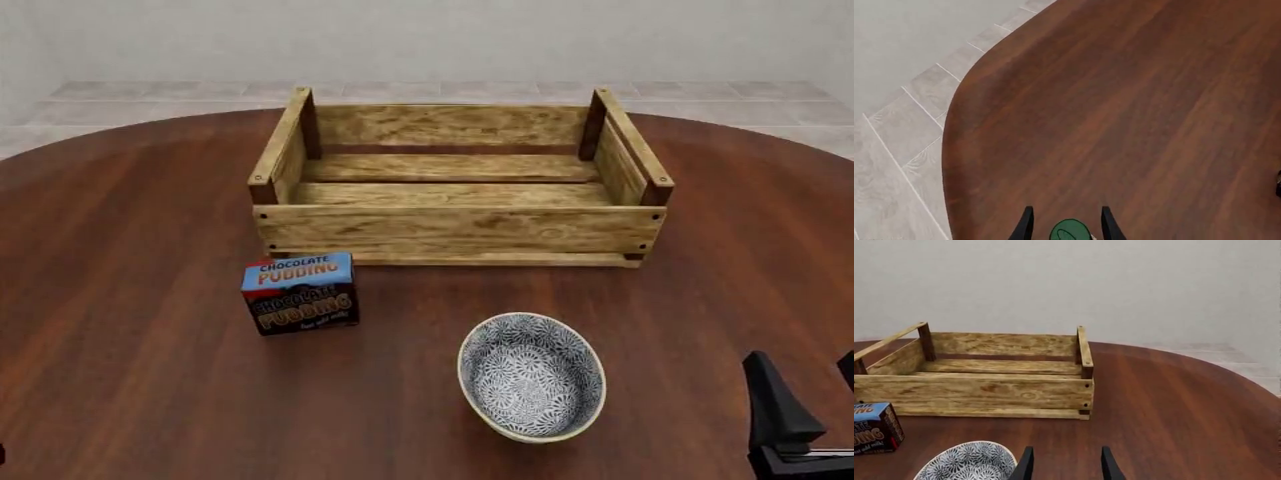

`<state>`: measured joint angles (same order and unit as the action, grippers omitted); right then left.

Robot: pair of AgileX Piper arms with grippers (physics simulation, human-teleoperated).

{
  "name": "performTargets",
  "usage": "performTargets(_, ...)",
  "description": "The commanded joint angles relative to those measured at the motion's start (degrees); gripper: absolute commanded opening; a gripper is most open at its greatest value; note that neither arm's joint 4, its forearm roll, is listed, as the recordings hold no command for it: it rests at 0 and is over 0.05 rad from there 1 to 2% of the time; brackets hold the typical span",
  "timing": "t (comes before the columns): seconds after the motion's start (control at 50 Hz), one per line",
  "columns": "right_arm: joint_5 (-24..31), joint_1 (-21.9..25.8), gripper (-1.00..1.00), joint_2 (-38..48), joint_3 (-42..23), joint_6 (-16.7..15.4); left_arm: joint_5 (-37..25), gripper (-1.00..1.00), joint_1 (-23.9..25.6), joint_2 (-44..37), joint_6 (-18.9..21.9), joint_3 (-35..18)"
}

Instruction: Pick up the salad dressing and put it in the tray.

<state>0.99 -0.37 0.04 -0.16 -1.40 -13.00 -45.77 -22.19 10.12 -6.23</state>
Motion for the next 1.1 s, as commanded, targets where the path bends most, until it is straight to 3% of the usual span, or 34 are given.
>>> performTargets(0.02,0.0,-0.1,1.0,0.0,-0.1,-0.1,1.4,1.0,0.4,-1.3,0.2,2.2)
performTargets(0.24,-0.1,-0.1,1.0,0.0,0.1,0.0,5.7,1.0,0.4,-5.5,0.5,4.1)
performTargets(0.46,0.0,-0.2,1.0,0.0,-0.1,0.1,5.0,1.0,1.1,-4.9,0.9,5.3)
performTargets(0.6,-0.2,-0.3,1.0,0.0,0.0,0.3,7.2,1.0,1.2,-8.7,1.4,6.2)
performTargets(0.62,-0.1,-0.4,1.0,0.0,0.0,0.3,7.1,-1.0,1.0,-8.5,1.4,6.1)
performTargets(0.92,-0.2,-0.7,1.0,0.0,0.0,0.6,3.8,-1.0,1.6,-4.8,0.0,4.8)
performTargets(1.08,-0.2,-0.9,1.0,0.0,0.0,0.7,0.6,-1.0,2.6,-1.7,-0.8,3.4)
performTargets(1.1,-0.3,-0.9,1.0,0.0,0.0,0.7,-2.1,-1.0,3.2,0.6,-1.2,2.4)
